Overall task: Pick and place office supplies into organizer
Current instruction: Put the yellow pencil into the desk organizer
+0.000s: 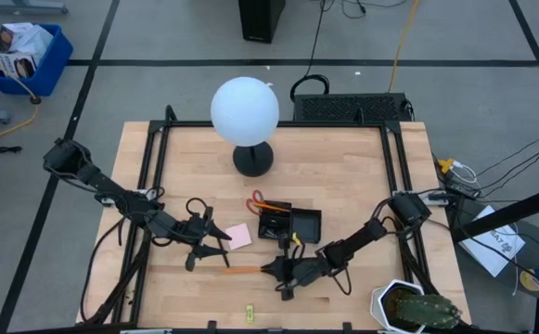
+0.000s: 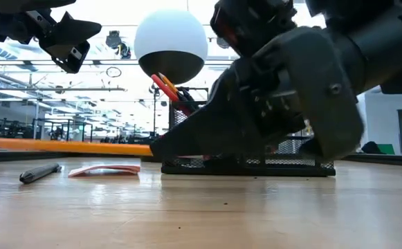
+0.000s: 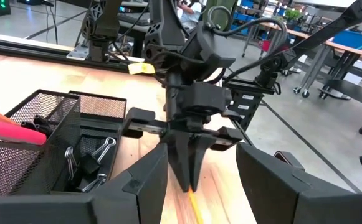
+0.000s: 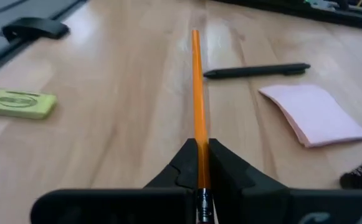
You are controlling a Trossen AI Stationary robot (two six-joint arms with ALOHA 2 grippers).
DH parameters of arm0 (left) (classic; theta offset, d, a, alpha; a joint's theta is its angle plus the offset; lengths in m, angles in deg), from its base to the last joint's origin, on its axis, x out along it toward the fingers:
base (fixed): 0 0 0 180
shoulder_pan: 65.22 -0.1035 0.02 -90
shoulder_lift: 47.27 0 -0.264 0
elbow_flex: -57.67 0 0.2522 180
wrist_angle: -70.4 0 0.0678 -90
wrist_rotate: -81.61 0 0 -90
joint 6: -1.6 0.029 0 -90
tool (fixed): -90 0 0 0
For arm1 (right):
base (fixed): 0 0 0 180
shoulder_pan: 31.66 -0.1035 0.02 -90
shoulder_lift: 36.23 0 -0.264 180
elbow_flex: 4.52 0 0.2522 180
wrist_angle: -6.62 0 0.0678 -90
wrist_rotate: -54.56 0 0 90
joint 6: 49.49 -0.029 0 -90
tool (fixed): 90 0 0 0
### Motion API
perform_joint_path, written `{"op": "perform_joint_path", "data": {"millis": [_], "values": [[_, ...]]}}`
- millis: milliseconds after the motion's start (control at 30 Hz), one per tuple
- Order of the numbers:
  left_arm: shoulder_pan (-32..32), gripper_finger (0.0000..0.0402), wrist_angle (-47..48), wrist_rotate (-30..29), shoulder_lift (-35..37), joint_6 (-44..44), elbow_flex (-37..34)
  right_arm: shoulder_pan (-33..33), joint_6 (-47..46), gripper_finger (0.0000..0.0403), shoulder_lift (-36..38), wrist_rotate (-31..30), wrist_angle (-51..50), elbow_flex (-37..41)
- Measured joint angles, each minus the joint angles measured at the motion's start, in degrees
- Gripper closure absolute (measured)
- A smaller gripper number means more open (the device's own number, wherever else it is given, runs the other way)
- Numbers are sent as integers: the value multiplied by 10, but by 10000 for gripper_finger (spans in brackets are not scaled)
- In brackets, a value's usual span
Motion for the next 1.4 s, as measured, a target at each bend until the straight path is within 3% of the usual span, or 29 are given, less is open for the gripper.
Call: {"op": "perform_joint_path", "data": {"millis": [433, 767, 1400], "values": [[0, 206, 9, 4, 0, 0, 0, -9, 29, 390, 1, -6, 81, -1], [15, 206, 21, 101, 0, -19, 0, -9, 47, 390, 28, -48, 69, -2], [23, 206, 54, 59, 0, -17, 0, -9, 88, 390, 70, -84, 70, -3]]}}
